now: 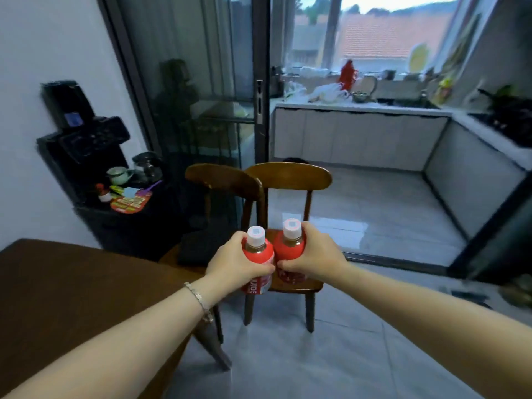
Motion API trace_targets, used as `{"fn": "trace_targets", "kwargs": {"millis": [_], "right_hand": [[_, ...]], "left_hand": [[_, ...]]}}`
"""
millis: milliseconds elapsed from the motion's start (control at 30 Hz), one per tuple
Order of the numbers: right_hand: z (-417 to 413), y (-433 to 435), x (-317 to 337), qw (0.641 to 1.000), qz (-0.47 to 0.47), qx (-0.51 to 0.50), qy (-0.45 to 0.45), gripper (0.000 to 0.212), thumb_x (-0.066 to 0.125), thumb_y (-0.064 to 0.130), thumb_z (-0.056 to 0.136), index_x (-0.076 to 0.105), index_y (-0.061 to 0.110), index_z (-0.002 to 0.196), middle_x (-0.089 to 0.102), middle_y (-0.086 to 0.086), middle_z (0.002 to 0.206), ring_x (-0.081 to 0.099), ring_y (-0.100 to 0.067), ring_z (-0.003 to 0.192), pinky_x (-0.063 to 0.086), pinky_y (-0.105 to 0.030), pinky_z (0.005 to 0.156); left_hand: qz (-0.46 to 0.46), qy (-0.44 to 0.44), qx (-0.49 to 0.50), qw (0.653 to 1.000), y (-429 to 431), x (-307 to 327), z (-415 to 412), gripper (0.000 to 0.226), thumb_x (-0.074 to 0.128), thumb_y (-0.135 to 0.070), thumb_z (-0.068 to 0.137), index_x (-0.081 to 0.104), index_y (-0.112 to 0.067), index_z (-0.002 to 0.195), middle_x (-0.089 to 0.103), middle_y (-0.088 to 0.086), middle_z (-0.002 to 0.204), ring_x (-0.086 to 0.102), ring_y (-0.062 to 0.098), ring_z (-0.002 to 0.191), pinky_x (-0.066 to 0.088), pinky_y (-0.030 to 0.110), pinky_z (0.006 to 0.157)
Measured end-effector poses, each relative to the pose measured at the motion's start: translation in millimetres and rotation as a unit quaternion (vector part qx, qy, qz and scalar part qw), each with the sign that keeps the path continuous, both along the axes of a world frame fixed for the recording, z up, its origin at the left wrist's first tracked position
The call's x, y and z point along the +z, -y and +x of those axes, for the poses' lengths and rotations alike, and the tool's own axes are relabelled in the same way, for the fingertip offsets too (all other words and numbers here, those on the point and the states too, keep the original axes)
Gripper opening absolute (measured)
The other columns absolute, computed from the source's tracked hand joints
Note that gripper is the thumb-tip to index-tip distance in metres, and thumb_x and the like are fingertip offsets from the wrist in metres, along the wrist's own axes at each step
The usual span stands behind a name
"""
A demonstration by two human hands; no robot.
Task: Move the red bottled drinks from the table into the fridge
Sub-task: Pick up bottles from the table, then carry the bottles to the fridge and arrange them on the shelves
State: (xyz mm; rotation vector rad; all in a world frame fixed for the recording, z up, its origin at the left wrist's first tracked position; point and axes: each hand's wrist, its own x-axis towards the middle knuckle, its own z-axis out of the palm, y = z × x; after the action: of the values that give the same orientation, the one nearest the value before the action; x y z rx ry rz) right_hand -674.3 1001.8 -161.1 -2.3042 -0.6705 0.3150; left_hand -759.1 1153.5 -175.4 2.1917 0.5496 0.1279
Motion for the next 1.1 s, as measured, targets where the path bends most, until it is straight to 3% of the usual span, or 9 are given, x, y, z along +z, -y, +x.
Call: {"fn": "trace_targets", "kwargs": {"millis": [167,300,400,467,533,567,833,867,1100], "right_hand": [[71,92,7,0.992,0.005,-0.128,-0.007,0.078,0.084,0.033,0.063,0.043,0.023,0.128,0.059,0.000,0.123,0.056,-0.018,0.112,0.048,-0.032,0.091],[144,186,8,0.967,-0.014,-0.254,-0.004,0.074,0.083,0.034,0.061,0.046,0.023,0.124,0.062,0.000,0.118,0.059,-0.019,0.107,0.048,-0.031,0.089],[195,268,14,0.932,0.000,-0.361,0.006,0.070,0.082,0.034,0.058,0.048,0.024,0.119,0.063,0.002,0.111,0.060,-0.018,0.102,0.050,-0.034,0.087],[205,286,24,0.927,-0.006,-0.375,0.000,0.068,0.082,0.032,0.059,0.048,0.023,0.118,0.063,0.004,0.107,0.060,-0.017,0.100,0.050,-0.032,0.084],[233,361,27,0.883,0.004,-0.469,0.010,0.068,0.081,0.033,0.059,0.049,0.022,0.117,0.063,0.004,0.106,0.060,-0.017,0.099,0.050,-0.031,0.082],[237,368,30,0.882,0.001,-0.470,0.012,0.068,0.081,0.034,0.058,0.049,0.023,0.117,0.064,0.004,0.106,0.061,-0.018,0.099,0.050,-0.031,0.081],[263,562,44,0.776,-0.014,-0.630,0.017,0.071,0.081,0.038,0.056,0.048,0.028,0.118,0.065,0.003,0.112,0.061,-0.019,0.105,0.050,-0.032,0.085],[267,610,49,0.761,-0.011,-0.648,0.024,0.071,0.081,0.039,0.056,0.048,0.028,0.118,0.065,0.004,0.112,0.061,-0.019,0.104,0.050,-0.032,0.085],[296,786,80,0.716,-0.027,-0.696,0.052,0.071,0.080,0.043,0.055,0.049,0.029,0.117,0.065,0.006,0.110,0.062,-0.017,0.101,0.050,-0.029,0.082]], "left_hand": [[-0.011,0.005,-0.130,0.991,78,8,112,0.070,0.085,-0.038,0.060,0.045,-0.031,0.118,0.056,-0.010,0.108,0.057,0.013,0.103,0.049,0.031,0.088],[-0.011,0.007,-0.242,0.970,164,7,227,0.072,0.082,-0.047,0.048,0.049,-0.030,0.110,0.063,-0.009,0.107,0.061,0.013,0.099,0.053,0.039,0.089],[-0.015,0.008,-0.329,0.944,247,12,316,0.070,0.083,-0.045,0.046,0.051,-0.027,0.106,0.065,-0.006,0.101,0.063,0.015,0.095,0.054,0.040,0.086],[-0.009,0.014,-0.354,0.935,270,19,336,0.067,0.081,-0.044,0.046,0.051,-0.028,0.104,0.066,-0.007,0.099,0.064,0.014,0.093,0.054,0.039,0.085],[0.003,0.015,-0.439,0.898,355,25,394,0.061,0.080,-0.042,0.049,0.051,-0.028,0.101,0.066,-0.008,0.096,0.064,0.012,0.090,0.054,0.037,0.082],[0.003,0.014,-0.445,0.895,361,29,400,0.058,0.080,-0.040,0.051,0.052,-0.028,0.100,0.066,-0.008,0.095,0.063,0.012,0.090,0.054,0.035,0.081],[-0.017,0.043,-0.591,0.805,590,48,476,0.055,0.083,-0.036,0.056,0.052,-0.028,0.100,0.064,-0.007,0.097,0.062,0.012,0.092,0.051,0.030,0.083],[-0.032,0.055,-0.611,0.789,648,51,487,0.056,0.083,-0.036,0.055,0.053,-0.026,0.101,0.065,-0.007,0.097,0.062,0.012,0.091,0.051,0.030,0.082],[-0.068,0.068,-0.636,0.766,843,83,527,0.061,0.077,-0.045,0.042,0.056,-0.027,0.096,0.066,-0.009,0.091,0.064,0.010,0.086,0.053,0.036,0.083]]}}
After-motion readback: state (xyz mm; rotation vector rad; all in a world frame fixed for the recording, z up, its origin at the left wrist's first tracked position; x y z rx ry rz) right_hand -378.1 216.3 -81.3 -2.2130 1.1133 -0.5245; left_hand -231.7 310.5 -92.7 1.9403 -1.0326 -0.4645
